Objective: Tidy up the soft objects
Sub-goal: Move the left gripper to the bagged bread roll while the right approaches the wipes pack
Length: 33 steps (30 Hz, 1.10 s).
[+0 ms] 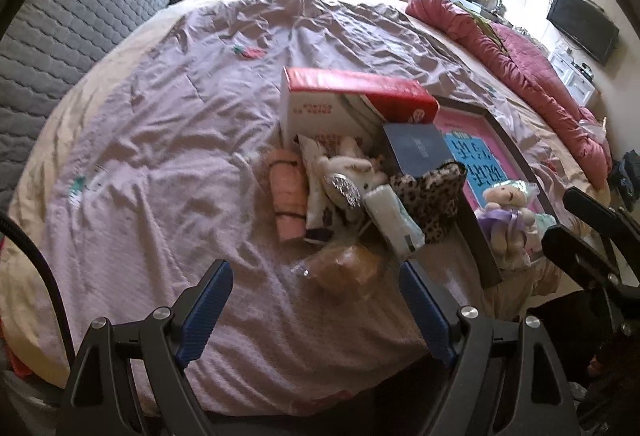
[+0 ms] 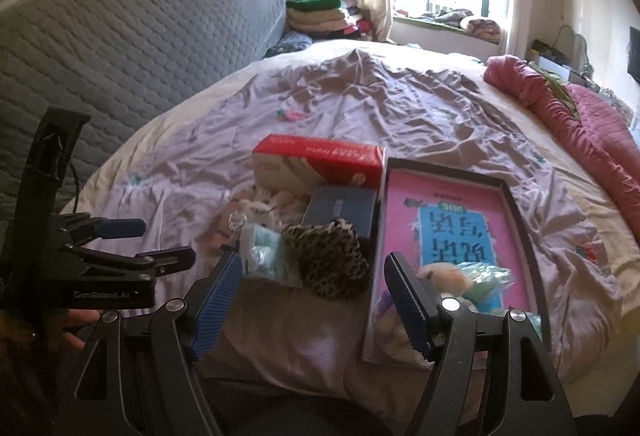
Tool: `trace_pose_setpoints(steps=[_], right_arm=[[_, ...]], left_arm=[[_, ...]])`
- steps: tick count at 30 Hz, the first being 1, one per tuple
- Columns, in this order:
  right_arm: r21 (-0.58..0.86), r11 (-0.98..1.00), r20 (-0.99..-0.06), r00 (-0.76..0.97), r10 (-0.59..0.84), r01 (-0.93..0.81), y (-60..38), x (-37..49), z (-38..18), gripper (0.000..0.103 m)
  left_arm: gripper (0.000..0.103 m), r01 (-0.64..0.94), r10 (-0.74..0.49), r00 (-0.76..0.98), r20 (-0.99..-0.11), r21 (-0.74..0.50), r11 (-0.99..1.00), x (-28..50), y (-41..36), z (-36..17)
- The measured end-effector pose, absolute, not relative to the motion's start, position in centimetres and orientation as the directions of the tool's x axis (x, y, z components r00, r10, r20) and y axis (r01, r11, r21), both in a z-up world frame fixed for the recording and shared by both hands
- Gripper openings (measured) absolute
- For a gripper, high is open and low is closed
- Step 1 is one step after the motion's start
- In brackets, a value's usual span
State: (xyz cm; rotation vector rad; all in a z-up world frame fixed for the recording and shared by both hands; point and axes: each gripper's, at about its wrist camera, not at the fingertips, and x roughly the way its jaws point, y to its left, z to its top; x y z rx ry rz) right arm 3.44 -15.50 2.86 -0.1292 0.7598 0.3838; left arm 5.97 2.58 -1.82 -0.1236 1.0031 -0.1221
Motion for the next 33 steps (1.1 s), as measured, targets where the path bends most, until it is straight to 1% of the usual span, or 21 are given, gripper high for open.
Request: trace_pose_setpoints(steps=[3, 7, 12, 23, 26, 28, 31, 33], right_arm=[[0.028, 0.920, -0.710, 0.640, 0.294, -0.391, -15.3, 3.4, 1.9, 0.075], [0.040, 0.917, -0.722, 0.622, 0.302, -0.397, -15.1, 3.8, 1.0, 0.075], [0.067, 0.915, -0.730, 0.605, 0.317, -0.399, -15.0, 4.2, 0.1, 0.075], [0.096, 0.912, -0.761, 0.561, 0.326, -0.400, -14.0, 5.6, -2.2, 0.075], [0.110, 0.913, -0.765, 0.553, 0.330, -0.393, -13.9, 6.3, -2.6, 0.075], [0.141, 0.906, -0.762, 0.540, 0.357, -0.399, -13.7, 6.8, -2.8, 0.075], [0.159, 0.905, -0.765, 0.531, 0.365, -0.394, -13.2, 7.5, -3.1, 0.075], [0.169, 0.904, -0.765, 0.525, 0.372, -0.394, -12.9, 8.0, -3.3, 0.075]], left_arm=[[0.085, 0.059, -0.175, 0.509, -0.843, -0.169, 0.984, 6.3, 2.3, -2.8], [0.085, 0.097, -0.147, 0.498, -0.855, -0.114, 0.989, 6.9, 1.3, -4.0], [0.085, 0.137, -0.155, 0.473, -0.868, -0.101, 0.985, 7.7, 0.6, -5.3], [0.085, 0.157, -0.234, 0.417, -0.878, -0.184, 0.970, 10.0, 1.4, -7.9], [0.084, 0.176, -0.274, 0.410, -0.870, -0.220, 0.960, 10.3, 1.5, -8.2], [0.081, 0.190, -0.294, 0.401, -0.868, -0.235, 0.953, 10.4, 1.3, -8.5], [0.074, 0.200, -0.307, 0.391, -0.868, -0.245, 0.948, 10.4, 1.3, -8.8], [0.071, 0.207, -0.327, 0.401, -0.856, -0.263, 0.942, 10.4, 1.5, -8.7]])
